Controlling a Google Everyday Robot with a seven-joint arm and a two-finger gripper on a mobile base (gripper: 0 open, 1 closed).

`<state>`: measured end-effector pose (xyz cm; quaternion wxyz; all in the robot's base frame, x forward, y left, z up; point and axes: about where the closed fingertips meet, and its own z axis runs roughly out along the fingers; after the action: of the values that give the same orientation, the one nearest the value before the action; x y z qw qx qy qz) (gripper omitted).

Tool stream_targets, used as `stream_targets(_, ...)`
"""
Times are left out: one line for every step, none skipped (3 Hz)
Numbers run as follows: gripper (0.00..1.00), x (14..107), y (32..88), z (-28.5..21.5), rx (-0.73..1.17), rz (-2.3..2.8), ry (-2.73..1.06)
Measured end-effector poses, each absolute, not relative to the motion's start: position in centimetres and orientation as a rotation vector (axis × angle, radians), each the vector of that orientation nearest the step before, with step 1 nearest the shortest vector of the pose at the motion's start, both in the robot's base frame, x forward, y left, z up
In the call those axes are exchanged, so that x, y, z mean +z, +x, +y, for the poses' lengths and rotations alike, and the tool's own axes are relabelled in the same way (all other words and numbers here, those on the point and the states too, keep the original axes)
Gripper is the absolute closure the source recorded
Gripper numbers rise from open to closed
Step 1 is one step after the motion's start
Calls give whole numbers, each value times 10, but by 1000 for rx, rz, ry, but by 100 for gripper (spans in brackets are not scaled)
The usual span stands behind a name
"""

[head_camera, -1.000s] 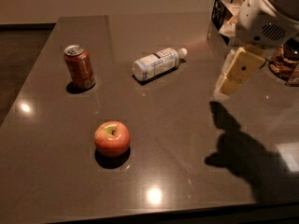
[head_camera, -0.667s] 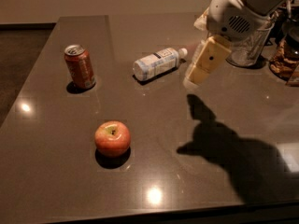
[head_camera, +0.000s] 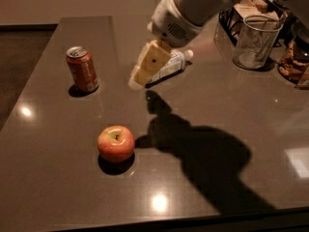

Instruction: Knock coke can over

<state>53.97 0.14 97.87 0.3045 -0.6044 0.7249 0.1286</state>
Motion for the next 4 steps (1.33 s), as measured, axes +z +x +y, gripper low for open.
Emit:
stream_targets(0,968,547,51,373,1892,-1577)
stream_targets(0,955,557,92,407,1905,-1561)
stream_targets(0,946,572,126,411,1921,-1526)
stream_targets(0,937,594,148,385,1947,-1475)
